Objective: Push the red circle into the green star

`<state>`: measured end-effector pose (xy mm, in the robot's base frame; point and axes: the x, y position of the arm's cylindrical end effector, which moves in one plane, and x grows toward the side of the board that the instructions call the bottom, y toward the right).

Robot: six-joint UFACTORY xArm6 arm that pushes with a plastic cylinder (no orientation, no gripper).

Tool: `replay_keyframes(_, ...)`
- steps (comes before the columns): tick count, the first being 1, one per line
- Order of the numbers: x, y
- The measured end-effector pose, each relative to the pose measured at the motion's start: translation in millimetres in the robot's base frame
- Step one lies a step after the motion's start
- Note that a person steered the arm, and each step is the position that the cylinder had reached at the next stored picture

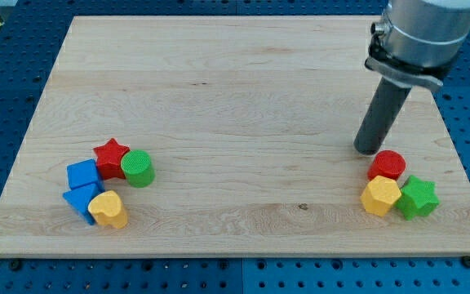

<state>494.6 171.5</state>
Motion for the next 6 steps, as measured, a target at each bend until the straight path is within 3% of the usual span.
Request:
replay_keyframes(2,24,1)
replay_keyframes(3,21,-35)
replay_keyframes(6,-82,-305)
